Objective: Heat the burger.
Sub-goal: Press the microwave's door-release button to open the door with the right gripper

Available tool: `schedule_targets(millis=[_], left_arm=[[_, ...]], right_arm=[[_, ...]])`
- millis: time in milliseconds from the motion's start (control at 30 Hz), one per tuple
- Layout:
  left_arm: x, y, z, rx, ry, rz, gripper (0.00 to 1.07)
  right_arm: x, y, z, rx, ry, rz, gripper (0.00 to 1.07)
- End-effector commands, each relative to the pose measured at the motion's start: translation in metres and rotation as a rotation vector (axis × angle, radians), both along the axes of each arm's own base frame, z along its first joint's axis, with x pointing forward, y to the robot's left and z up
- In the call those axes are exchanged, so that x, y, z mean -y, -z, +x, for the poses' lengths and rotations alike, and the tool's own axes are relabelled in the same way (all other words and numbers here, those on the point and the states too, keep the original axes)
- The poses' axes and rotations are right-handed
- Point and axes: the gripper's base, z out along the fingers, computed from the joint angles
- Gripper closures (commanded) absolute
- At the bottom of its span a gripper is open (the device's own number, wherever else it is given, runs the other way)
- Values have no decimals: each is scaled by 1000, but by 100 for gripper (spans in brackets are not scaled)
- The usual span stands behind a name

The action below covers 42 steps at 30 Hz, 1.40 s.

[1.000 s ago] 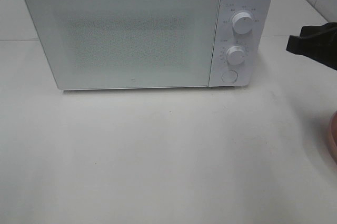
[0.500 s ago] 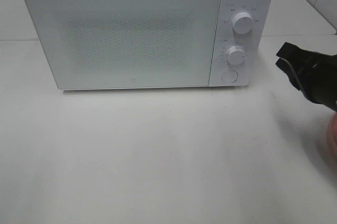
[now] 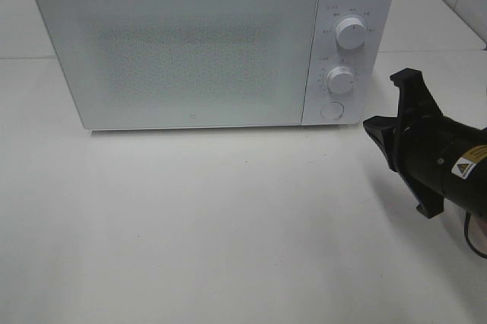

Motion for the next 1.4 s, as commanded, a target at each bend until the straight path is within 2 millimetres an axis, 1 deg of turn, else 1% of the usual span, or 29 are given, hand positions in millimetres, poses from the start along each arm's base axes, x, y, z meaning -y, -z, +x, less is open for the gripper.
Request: schedule_targets(millis=[33,67,100,133,300,467,500,567,633,667,700,767,800,833,900,933,967,1033,1100,1133,1167,1233,1267,1400], left_arm=[[1,0,-3,27,1,-4,9],[1,0,-3,27,1,-4,9],[1,0,-3,27,1,-4,9],[1,0,-3,27,1,-4,9],[1,0,-3,27,1,-4,9],[1,0,-3,27,1,-4,9],[1,0,-3,27,1,-4,9],[1,0,-3,27,1,-4,9],[1,0,-3,27,1,-4,9],[1,0,-3,27,1,-4,9],[1,0,-3,27,1,-4,9],[1,0,-3,27,1,-4,9],[1,0,-3,27,1,-4,9],[1,0,-3,27,1,-4,9],[1,0,-3,27,1,-4,9],[1,0,-3,27,1,-4,9],[1,0,-3,27,1,-4,9],[1,0,-3,27,1,-4,9],[1,0,-3,27,1,-4,9],[1,0,-3,27,1,-4,9],[1,0,-3,27,1,-4,9],[1,0,-3,27,1,-4,9],[1,0,-3,27,1,-4,9],[1,0,-3,27,1,-4,9]], right_arm=[[-2,6,2,-32,58,159,107],[-2,11,3,-59,85,231,107],[-2,11,3,-59,85,231,107],[-2,14,3,-78,105,283,107],[-2,20,5,-91,120,294,107],[-6,24,14,-95,122,295,107],[-10,24,19,-89,118,297,107],[-12,25,23,-87,114,299,107],[-18,27,33,-82,97,301,107],[-18,27,33,-82,97,301,107],[-21,30,39,-83,96,308,107],[-23,31,42,-83,98,315,107],[-24,34,49,-85,101,322,107],[-24,34,49,-85,101,322,107],[-23,37,59,-78,96,322,107],[-23,37,59,-78,96,322,107],[-22,39,67,-73,101,325,107],[-21,40,69,-73,101,324,107],[-19,44,78,-70,108,321,107],[-19,44,78,-70,108,321,107],[-18,49,83,-73,118,319,107],[-17,50,86,-73,123,319,107],[-15,53,91,-71,133,319,107],[-12,57,98,-70,145,318,107]])
